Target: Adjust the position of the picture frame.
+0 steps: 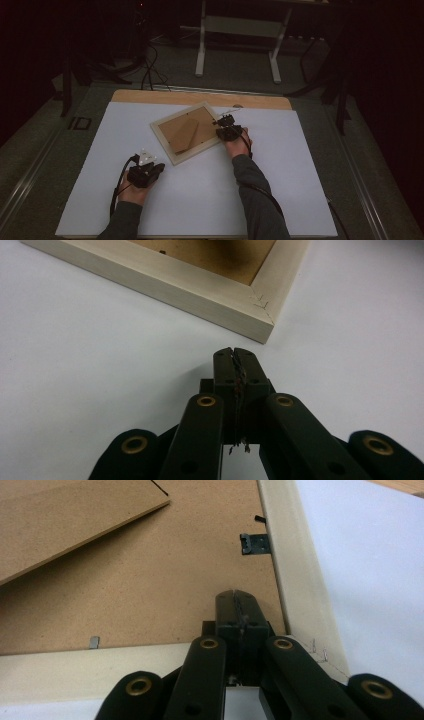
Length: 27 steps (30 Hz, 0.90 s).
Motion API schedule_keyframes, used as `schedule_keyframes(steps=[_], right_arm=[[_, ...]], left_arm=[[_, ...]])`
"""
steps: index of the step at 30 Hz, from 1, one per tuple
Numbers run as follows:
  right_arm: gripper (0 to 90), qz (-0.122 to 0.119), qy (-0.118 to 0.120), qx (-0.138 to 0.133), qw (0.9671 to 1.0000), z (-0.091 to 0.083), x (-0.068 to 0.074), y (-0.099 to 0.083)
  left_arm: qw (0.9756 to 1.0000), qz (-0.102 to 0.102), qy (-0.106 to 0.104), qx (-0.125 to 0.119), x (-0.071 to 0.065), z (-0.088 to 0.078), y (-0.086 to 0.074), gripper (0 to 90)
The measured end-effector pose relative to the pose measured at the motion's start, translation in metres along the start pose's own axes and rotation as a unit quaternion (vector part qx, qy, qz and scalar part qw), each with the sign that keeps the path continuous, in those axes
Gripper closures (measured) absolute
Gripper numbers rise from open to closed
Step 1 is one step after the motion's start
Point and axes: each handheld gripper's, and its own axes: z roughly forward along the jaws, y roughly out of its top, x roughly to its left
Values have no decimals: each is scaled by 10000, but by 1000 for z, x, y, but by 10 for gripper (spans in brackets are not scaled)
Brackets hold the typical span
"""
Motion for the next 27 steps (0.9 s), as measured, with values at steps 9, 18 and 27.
schedule_keyframes(steps=[9, 18, 27], right_arm=[[900, -8, 80, -52, 10000, -6, 0, -9], [900, 44, 226, -97, 9997, -12, -2, -18], [900, 82, 338, -167, 9993, -18, -3, -26]], left_arm=[[10000, 11, 16, 22, -2, 1, 0, 897], [10000, 16, 52, 32, -2, 1, 0, 899], [9999, -16, 98, 39, -2, 2, -1, 896]])
